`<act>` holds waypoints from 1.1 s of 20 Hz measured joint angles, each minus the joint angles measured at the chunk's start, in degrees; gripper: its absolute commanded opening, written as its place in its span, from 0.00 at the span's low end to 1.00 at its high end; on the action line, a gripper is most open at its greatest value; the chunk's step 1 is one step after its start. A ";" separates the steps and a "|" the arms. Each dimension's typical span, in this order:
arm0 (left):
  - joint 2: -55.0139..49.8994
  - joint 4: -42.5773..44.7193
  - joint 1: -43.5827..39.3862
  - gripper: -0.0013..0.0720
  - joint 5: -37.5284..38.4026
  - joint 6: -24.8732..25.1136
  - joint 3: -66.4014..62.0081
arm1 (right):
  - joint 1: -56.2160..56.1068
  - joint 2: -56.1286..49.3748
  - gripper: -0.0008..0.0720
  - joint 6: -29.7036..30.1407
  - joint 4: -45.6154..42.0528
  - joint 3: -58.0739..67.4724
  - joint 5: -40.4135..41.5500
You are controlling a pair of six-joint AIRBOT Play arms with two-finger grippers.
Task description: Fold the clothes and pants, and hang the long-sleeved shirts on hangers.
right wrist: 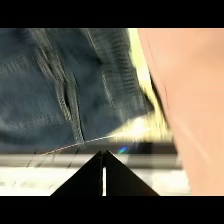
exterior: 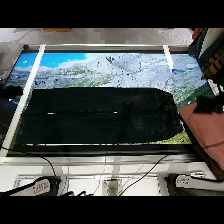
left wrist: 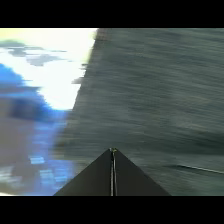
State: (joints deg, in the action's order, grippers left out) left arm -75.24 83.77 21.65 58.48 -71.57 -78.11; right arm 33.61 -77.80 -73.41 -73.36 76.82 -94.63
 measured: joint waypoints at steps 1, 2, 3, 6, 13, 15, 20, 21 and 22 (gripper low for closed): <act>0.31 -2.73 0.00 0.05 0.20 1.25 0.61 | 2.14 4.02 0.12 0.52 1.05 -6.29 1.95; 0.50 -5.38 0.07 0.05 0.66 2.25 1.18 | 4.44 8.35 0.48 0.85 2.25 -13.29 4.81; 0.74 -7.45 0.07 0.05 1.36 3.06 1.60 | 6.49 12.28 0.83 1.01 4.17 -20.17 8.24; 2.16 -11.02 0.63 0.05 2.97 4.15 2.43 | 10.08 19.82 0.79 -0.63 10.54 -36.02 18.27; 10.54 -13.18 9.03 0.05 5.07 4.81 11.37 | 12.15 19.19 0.68 0.52 21.42 -50.21 38.12; 12.15 -13.27 12.39 0.24 5.95 4.96 14.34 | 12.26 15.91 0.68 4.94 27.23 -51.04 41.81; 13.60 -13.55 20.13 0.82 8.57 3.93 19.98 | 12.37 7.65 0.55 18.82 42.18 -51.71 44.19; 13.68 -13.53 21.35 0.82 8.87 3.30 20.94 | 12.37 6.71 0.46 20.90 43.43 -51.78 44.83; 13.77 -13.57 22.60 0.81 9.16 2.75 22.08 | 12.37 5.97 0.35 23.02 44.52 -51.82 45.33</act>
State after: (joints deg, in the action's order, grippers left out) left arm -61.47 70.19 44.25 67.64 -68.82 -56.03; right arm 45.98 -71.83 -50.39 -28.84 24.99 -49.30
